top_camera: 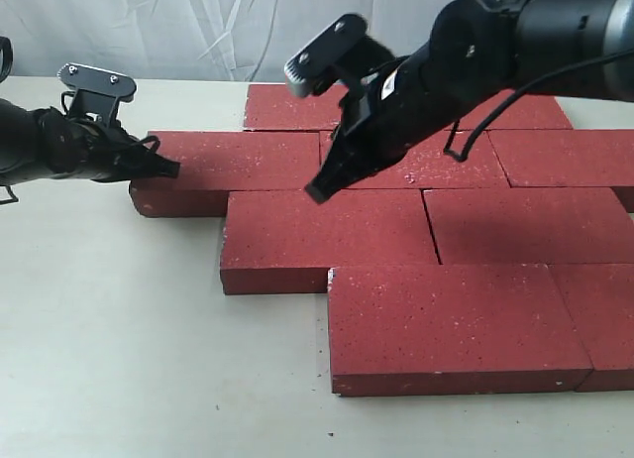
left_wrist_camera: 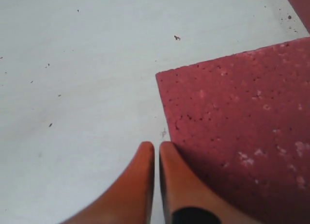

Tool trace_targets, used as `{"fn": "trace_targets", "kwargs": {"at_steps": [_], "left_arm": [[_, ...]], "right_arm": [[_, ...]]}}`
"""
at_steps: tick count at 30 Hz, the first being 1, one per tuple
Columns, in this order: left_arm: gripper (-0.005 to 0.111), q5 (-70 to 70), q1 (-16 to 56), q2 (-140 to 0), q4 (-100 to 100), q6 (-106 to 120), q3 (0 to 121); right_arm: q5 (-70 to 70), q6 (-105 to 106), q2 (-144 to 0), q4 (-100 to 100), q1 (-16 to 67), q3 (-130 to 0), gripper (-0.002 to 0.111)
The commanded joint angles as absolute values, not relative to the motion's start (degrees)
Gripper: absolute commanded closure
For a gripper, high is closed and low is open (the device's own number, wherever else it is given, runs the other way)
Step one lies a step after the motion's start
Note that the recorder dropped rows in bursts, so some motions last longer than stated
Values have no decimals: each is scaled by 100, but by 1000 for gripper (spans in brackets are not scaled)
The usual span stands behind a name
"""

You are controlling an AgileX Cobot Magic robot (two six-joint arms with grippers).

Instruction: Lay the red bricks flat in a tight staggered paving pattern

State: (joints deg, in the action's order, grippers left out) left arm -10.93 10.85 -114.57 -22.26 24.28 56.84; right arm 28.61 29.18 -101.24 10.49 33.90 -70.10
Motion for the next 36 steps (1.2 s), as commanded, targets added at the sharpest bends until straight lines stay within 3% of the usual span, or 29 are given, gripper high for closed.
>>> {"fn": "trace_targets", "kwargs": {"at_steps": [1, 3, 6, 14, 17, 21, 36], "left_arm": [[82, -1013, 1153, -11436, -2245, 2417, 5717], [72, -989, 1153, -11406, -2245, 2417, 5717], [66, -1006, 1140, -11406, -2234, 2427, 5717], [74, -774, 336, -11397, -2521, 2404, 5717], [75, -542, 290, -11317, -2369, 2417, 5717], [107, 0, 245, -10899, -1713, 2426, 5717], [107, 140, 187, -10708, -1839, 2415, 5717]], "right_arm": [[3016, 3639, -10343, 1453, 3734, -7073, 109], [3016, 3639, -10373, 1468, 3855, -7109, 109], [3016, 3639, -10373, 1502, 4000, -7109, 109], [3070, 3639, -10677, 1771, 4339, -7298, 109], [4017, 3629, -11180, 1892, 4443, -7909, 109], [4939, 3629, -11842, 1812, 4627, -8564, 109], [4466, 3357, -12367, 822, 4628, -8788, 109]]}}
